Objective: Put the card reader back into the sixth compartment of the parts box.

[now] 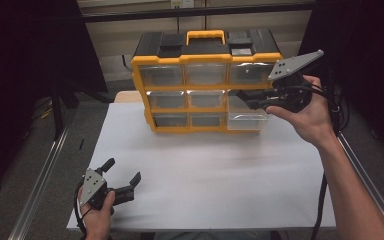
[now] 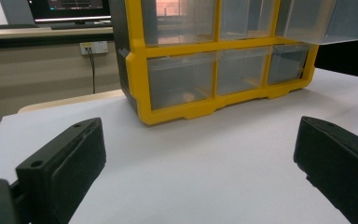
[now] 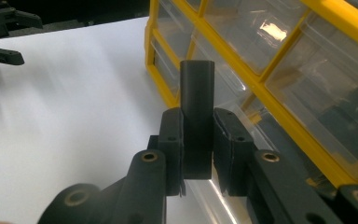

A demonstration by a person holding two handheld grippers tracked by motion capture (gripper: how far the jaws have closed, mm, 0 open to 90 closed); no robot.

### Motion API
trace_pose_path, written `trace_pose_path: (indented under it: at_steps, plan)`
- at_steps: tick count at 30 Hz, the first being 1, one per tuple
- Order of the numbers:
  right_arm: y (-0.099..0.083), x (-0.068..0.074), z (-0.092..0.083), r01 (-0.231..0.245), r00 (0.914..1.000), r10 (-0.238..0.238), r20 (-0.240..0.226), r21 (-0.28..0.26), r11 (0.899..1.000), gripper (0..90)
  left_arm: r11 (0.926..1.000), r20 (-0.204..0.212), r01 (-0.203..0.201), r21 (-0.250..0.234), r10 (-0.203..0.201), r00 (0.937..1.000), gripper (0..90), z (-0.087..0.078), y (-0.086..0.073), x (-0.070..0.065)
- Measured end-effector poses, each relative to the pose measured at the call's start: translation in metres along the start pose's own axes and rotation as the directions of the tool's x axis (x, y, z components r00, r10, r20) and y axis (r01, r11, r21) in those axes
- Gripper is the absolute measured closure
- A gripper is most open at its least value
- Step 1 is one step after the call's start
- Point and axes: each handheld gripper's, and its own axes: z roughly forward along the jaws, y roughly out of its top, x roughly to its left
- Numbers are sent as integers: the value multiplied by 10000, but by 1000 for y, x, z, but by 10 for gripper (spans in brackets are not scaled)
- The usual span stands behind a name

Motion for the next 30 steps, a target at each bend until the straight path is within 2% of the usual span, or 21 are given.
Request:
trace_pose_path:
  at_steps: [12,16,17,20,25,30]
  plan:
    - [1,-15,4,-231,9996,224,173,370,9990,741,10000,40,6,16,-6,10000,23,0,0,0]
    - [0,-25,5,-569,9982,561,227,380,9977,741,10000,53,-29,13,29,10000,23,-1,0,1]
    - [-1,-27,5,-560,9982,551,232,370,9977,741,9999,37,-110,22,110,9999,23,-1,1,2]
    - [0,-28,6,-654,9974,635,351,547,9964,741,10000,13,-15,35,15,10000,23,-1,0,1]
    - [5,-29,11,-482,9975,427,567,997,9938,741,10000,42,-64,14,64,10000,23,-1,0,1]
    - [8,-30,18,-378,9981,306,534,1388,9896,740,9999,42,-116,27,116,9999,23,-1,0,2]
